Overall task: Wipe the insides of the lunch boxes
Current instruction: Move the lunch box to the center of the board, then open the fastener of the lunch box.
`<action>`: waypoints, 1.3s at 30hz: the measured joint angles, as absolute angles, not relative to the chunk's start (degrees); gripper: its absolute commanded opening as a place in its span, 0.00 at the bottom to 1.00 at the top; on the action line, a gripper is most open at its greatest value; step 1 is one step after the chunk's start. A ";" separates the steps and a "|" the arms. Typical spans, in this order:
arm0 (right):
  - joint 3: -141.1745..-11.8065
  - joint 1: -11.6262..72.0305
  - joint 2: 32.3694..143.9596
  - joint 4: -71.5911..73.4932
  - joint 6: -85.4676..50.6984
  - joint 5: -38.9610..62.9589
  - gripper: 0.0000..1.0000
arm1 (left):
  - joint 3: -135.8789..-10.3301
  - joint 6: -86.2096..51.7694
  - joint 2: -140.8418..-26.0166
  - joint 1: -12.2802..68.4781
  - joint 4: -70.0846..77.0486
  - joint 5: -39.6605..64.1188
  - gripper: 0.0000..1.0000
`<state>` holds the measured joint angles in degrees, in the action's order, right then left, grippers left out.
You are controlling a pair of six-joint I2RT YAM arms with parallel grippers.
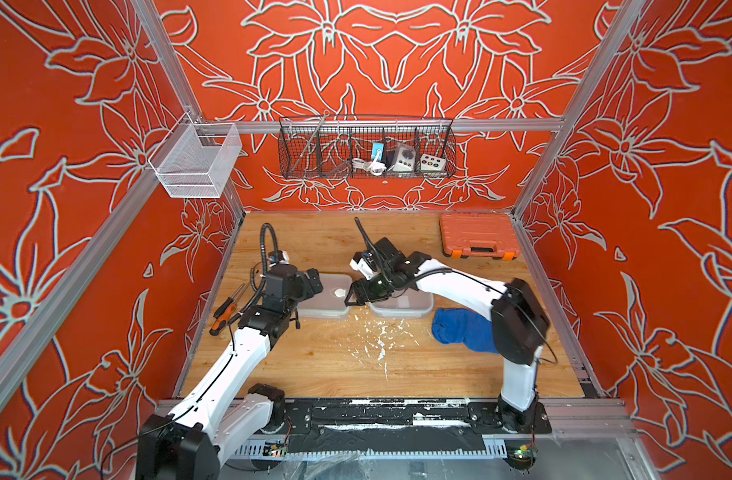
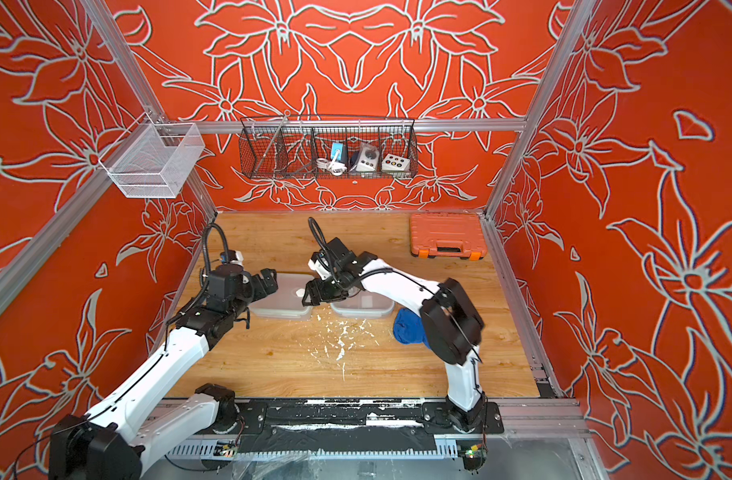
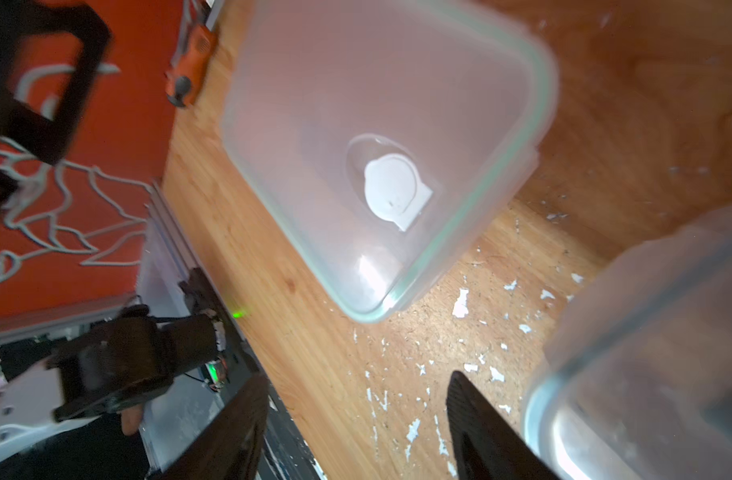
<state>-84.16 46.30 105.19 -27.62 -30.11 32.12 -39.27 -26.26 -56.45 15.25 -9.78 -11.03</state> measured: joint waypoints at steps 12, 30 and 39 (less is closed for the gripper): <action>-48.36 27.05 70.19 -8.88 -45.34 21.50 0.69 | -47.46 -21.32 -75.29 38.33 -1.23 -8.84 0.99; -23.75 23.18 63.22 10.87 -66.26 10.59 0.66 | -51.05 -13.80 -87.94 42.83 5.23 3.79 0.99; -18.68 22.74 73.34 26.00 -75.02 12.25 0.60 | -51.77 -11.40 -91.37 42.87 7.40 4.86 0.99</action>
